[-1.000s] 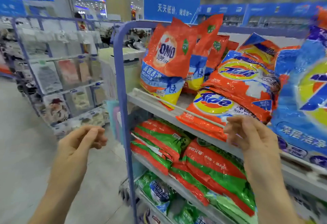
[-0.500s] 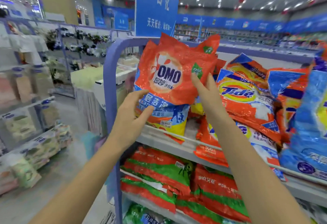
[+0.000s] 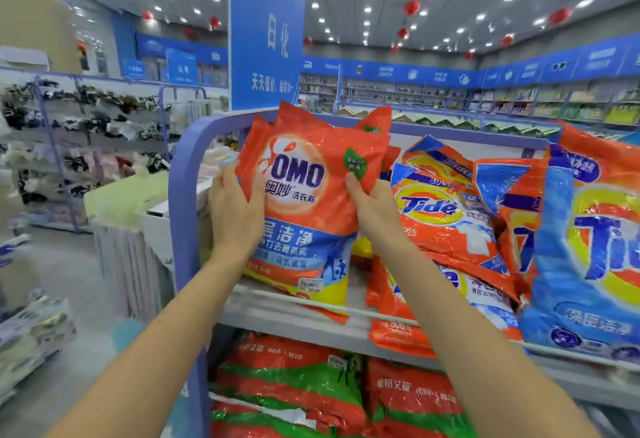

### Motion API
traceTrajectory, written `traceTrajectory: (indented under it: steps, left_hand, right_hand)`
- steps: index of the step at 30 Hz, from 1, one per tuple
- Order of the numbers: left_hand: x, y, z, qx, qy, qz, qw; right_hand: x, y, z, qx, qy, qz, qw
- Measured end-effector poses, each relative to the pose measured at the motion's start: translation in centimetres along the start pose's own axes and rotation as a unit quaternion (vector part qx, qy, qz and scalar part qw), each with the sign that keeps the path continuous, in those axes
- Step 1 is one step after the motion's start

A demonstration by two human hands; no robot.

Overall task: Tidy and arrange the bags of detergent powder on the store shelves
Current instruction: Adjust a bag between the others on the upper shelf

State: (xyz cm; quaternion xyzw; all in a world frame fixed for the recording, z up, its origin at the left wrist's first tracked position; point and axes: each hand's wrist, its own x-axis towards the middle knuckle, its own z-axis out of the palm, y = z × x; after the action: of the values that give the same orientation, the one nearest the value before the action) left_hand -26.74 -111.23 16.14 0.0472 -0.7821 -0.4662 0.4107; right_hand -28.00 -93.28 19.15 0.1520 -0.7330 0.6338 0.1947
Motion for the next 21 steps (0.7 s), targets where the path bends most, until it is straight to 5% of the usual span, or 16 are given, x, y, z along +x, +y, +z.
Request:
traceTrajectory:
  steps: [8, 14, 18, 21]
  left_hand:
    - [3.4, 0.0, 1.1, -0.102, -0.062, -0.135, 0.984]
    - [3.3, -1.0, 2.0, -0.300, -0.178, -0.208, 0.914]
    - [2.7, -2.6, 1.8, -0.218, -0.231, -0.196, 0.928]
    - [2.5, -2.3, 1.0, -0.085, -0.191, -0.171, 0.963]
  right_hand:
    - [2.9, 0.4, -1.2, 0.062, 0.124, 0.106, 0.985]
    - [1.9, 2.4, -1.5, 0.046, 0.171, 0.076, 0.981]
    - [1.9, 1.7, -0.5, 0.108, 0.182, 0.095, 0.973]
    - [2.0, 1.7, 0.2, 0.106, 0.208, 0.090, 0.968]
